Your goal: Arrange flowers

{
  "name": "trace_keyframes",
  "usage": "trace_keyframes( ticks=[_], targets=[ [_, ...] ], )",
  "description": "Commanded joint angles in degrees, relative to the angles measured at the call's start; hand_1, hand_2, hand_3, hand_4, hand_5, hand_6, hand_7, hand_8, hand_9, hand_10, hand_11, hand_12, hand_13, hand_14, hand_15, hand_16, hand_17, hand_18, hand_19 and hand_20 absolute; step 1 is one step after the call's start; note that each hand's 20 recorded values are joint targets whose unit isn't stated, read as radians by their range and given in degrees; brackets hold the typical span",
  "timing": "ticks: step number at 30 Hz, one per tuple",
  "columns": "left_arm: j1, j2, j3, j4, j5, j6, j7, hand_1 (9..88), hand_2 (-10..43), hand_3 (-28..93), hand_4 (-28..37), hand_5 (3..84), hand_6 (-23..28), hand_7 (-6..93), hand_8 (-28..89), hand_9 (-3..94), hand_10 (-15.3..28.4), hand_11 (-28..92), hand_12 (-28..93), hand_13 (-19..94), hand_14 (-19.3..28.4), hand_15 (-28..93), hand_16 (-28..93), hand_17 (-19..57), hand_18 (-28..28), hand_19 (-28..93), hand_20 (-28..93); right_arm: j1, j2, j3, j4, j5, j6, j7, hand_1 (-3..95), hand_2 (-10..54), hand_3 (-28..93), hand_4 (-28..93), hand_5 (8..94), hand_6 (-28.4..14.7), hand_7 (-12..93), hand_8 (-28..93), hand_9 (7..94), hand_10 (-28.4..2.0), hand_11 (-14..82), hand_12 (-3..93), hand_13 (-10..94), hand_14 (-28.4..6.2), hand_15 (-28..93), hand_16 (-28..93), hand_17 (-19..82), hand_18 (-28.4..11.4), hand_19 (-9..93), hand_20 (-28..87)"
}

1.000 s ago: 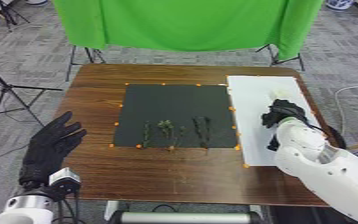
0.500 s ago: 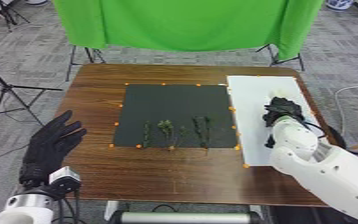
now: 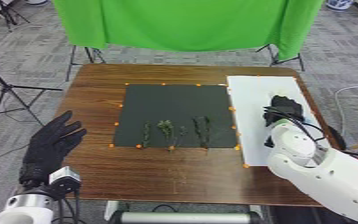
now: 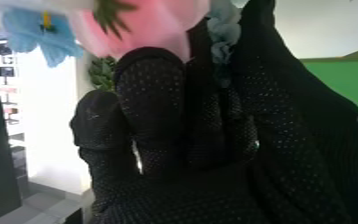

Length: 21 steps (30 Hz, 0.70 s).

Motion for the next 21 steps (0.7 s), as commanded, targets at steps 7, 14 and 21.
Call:
trace_keyframes(
  ticks=[7, 14, 21],
  targets=[
    [0.88, -0.29, 0.06, 0.05, -0.14, -0.06, -0.17, 24.6, 8.8, 80, -21.3, 35.9, 9.9, 14.9, -11, 34.5, 20.8, 30, 9, 25, 26.6, 50, -10, -8.0, 22.8, 62, -6, -0.09, -0.06, 3.65, -0.94, 0.38, -3.29, 0.46, 51.8, -9.5, 82, -28, 79.4, -0.2, 30, -2, 86.7, -11.4, 18.8, 31.4, 74, -8.2, 68, 18, 39, -23.6, 93, 48],
    [0.92, 0.05, -0.07, -0.04, -0.03, -0.23, 0.17, 24.5, 8.7, 80, -21.3, 35.9, 9.8, 15.0, -11, 34.5, 20.9, 30, 9, 25, 26.6, 50, -10, -8.0, 22.9, 62, -6, -1.23, -0.85, 6.25, -2.48, -0.16, -1.94, 0.13, 51.3, -9.5, 82, -28, 80.5, 0.3, 29, -2, 86.2, -11.6, 17.6, 31.3, 74, -8.3, 68, 19, 39, -23.7, 93, 47],
    [0.95, 0.18, -0.12, 0.11, 0.08, -0.25, -0.26, 24.5, 8.7, 80, -21.3, 35.9, 9.9, 14.9, -11, 34.6, 20.8, 30, 9, 25, 26.6, 50, -10, -8.0, 22.9, 62, -6, 0.14, -0.97, 5.19, -3.71, -2.66, -2.49, -1.36, 51.4, -9.5, 82, -28, 81.3, 0.3, 28, -1, 86.2, -11.7, 17.3, 31.0, 73, -8.2, 68, 19, 39, -23.7, 93, 46]
  ],
)
